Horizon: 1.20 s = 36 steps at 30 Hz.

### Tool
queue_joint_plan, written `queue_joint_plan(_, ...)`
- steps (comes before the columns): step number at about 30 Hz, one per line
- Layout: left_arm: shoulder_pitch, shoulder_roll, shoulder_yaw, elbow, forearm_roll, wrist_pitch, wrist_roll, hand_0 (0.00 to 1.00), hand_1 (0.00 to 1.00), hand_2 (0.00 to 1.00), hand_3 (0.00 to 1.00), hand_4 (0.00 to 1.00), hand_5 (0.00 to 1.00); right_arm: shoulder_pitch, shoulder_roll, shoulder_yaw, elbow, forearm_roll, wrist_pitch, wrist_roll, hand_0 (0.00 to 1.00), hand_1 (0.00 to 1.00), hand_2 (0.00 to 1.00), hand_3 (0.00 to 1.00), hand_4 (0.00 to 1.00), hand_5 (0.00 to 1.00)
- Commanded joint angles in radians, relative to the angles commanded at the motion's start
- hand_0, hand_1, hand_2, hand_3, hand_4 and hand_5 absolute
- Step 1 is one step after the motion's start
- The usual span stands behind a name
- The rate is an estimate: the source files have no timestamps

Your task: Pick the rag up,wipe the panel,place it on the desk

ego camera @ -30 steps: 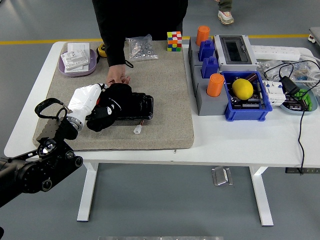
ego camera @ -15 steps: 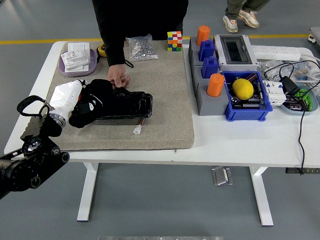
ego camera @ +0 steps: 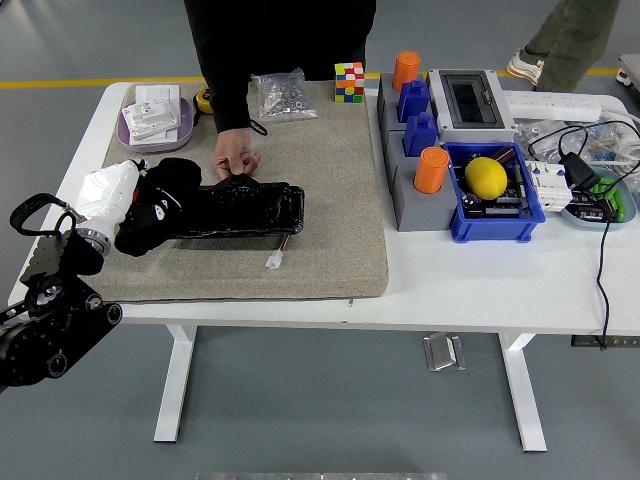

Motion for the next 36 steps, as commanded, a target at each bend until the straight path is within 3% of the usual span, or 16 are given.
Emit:
queue_joint_plan(8,0.002,0.000,-0.010,0.006,0.003,0.002,0.000,0.215,0.140,0.494,0.398,0.369,0.002,0.004,0.000,-0.005,0.000,0.004,0.000,0.001,0.725,0.664,0.696,0.586,0.941,0.579)
queue_joint_plan(15,-0.018,-0.019,0.015,-0.004,-0.008,0.001,0.003,0.215,0.139,0.494,0.399,0.367,0.002,0.007,0.000,-0.012,0.000,0.008,0.002,0.001,0.725,0.663,0.696,0.586,0.941,0.579)
queue_joint_plan(36,-0.142,-0.093,0.241,-0.048,-0.063,-0.009,0.017,0.215,0.137,0.495,0.399,0.366,0.002,0.021,-0.008,-0.031,0.000,0.017,0.004,-0.001,0.726,0.664,0.696,0.586,0.942,0.583)
